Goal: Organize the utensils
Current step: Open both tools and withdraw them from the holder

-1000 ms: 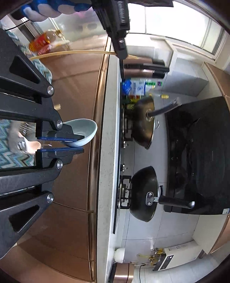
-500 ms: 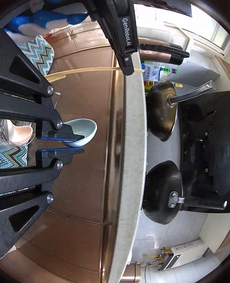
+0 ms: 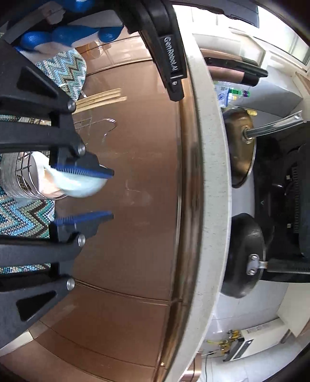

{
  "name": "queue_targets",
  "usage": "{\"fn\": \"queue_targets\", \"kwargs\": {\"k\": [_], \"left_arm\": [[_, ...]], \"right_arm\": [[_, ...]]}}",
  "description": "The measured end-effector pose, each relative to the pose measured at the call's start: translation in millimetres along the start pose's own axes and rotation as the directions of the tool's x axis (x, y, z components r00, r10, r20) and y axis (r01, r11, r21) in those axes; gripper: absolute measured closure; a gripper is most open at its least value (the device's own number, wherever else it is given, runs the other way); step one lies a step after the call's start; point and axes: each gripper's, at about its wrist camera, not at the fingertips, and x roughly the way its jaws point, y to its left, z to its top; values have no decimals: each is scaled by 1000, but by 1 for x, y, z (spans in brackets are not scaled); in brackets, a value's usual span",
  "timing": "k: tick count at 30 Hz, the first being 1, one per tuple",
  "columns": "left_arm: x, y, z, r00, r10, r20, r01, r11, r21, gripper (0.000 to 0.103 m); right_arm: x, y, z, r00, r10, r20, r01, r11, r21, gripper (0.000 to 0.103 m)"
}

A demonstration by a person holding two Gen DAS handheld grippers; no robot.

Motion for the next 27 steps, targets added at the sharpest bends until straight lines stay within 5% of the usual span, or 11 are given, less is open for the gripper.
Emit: {"fn": "queue_targets", "kwargs": {"k": [16,27], "left_arm": [[-153,17,100,990,67,123,-79,992,97,60],[-259,62,114,986,159,48,-162,984,76,60]], "right_arm": [[-139,-7,77,994,-16,112,13,1000,28,72],[-236,14,88,991,52,121,-56,998,26,67]]}}
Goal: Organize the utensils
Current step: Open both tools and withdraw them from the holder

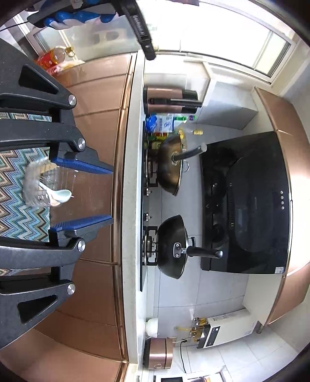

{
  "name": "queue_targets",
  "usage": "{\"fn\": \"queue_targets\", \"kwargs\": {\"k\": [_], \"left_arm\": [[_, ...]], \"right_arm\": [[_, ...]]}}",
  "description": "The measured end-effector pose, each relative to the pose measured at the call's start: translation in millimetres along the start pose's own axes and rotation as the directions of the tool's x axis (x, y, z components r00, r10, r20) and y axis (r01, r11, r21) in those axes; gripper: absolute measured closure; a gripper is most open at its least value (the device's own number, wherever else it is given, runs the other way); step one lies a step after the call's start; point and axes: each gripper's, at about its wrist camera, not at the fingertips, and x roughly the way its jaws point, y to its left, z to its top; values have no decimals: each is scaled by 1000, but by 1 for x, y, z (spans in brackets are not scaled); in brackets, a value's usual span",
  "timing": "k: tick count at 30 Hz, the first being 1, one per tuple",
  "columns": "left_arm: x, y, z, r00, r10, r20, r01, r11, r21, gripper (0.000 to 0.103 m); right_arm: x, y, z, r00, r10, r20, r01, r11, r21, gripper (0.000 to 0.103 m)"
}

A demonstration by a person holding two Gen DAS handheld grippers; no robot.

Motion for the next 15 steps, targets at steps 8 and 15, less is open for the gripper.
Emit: {"fn": "queue_targets", "kwargs": {"k": [8,15], "left_arm": [[-36,39,-13,997,47,-64,-46,999,18,60],[-37,54,-29,990,67,-123,-62,997,52,60]], "right_arm": [[-40,19,2,1000,27,0,-27,999,-25,67],[-44,31,-4,999,43,-24,-44,998,-49,67]]}}
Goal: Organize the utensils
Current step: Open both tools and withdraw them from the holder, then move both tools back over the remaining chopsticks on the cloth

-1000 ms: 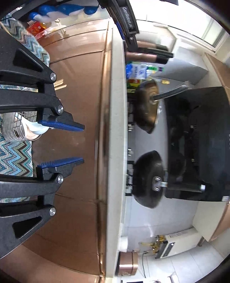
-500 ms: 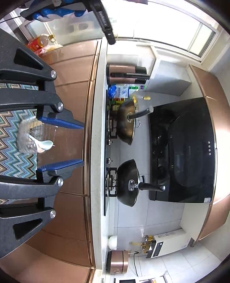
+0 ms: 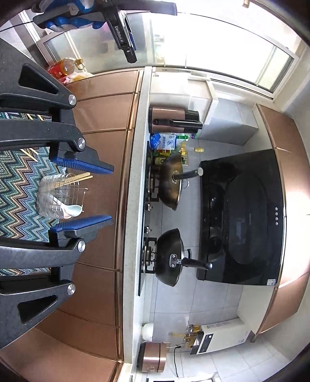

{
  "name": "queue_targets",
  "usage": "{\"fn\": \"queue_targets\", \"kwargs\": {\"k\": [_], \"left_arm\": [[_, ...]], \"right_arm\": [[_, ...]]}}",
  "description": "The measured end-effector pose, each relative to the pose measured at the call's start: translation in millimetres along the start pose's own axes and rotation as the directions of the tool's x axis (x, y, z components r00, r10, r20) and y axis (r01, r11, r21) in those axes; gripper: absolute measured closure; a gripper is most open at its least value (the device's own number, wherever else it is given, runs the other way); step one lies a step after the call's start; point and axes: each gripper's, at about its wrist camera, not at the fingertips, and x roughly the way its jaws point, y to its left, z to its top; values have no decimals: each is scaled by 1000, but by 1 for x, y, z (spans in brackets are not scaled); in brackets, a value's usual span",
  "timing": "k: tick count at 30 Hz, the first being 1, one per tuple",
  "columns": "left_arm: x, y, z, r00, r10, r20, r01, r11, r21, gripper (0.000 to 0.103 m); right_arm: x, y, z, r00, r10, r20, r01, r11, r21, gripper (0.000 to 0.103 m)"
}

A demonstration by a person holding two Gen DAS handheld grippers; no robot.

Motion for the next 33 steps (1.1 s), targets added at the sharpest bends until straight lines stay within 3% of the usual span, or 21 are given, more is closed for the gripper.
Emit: {"fn": "queue_targets", "kwargs": {"k": [5,10,16,33], "left_arm": [[29,9,-26,994,5,-106,-4,1000,11,60],[51,14,-52,986,30,-162,-26,999,26,60],[64,3,-74,982,44,-185,-32,997,65,60],[85,-37,-100,974,-21,-225,56,987,152,60]], "right_arm": [[18,2,-19,998,2,-70,-1,1000,13,67],[33,0,-40,992,-12,-126,16,999,31,67],[47,-3,-61,983,-33,-180,42,998,45,67],[63,-4,-87,956,-94,-277,106,994,27,67]]}}
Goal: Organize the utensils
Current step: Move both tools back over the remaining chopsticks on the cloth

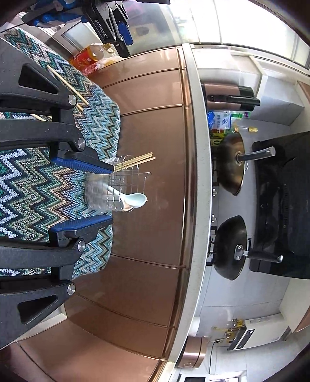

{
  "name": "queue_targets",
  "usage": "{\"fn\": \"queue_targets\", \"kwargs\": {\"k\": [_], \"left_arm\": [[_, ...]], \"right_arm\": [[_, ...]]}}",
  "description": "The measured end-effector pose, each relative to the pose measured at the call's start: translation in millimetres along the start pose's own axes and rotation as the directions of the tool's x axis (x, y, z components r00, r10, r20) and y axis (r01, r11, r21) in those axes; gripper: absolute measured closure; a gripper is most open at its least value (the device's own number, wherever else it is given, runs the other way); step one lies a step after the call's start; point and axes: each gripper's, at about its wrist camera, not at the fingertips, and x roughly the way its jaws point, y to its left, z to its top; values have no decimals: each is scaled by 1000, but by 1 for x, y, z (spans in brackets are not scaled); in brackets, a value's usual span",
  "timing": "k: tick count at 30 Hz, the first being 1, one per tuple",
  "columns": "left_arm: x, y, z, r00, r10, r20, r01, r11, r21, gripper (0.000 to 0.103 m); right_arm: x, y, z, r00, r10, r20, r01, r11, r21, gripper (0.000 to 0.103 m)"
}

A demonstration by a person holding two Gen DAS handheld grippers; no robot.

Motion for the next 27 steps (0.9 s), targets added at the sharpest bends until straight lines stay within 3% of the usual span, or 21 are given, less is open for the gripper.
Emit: {"fn": "queue_targets", "kwargs": {"k": [12,27], "left_arm": [[17,7,-9,999,3,-39,-3,1000,-3,60],[1,2,-15,999,8,-51,-6,999,48,60]], "right_arm": [[10,6,-7,999,-18,-30,18,1000,1,67],[-7,11,-7,1000,-16,-23,16,1000,2,67]]}}
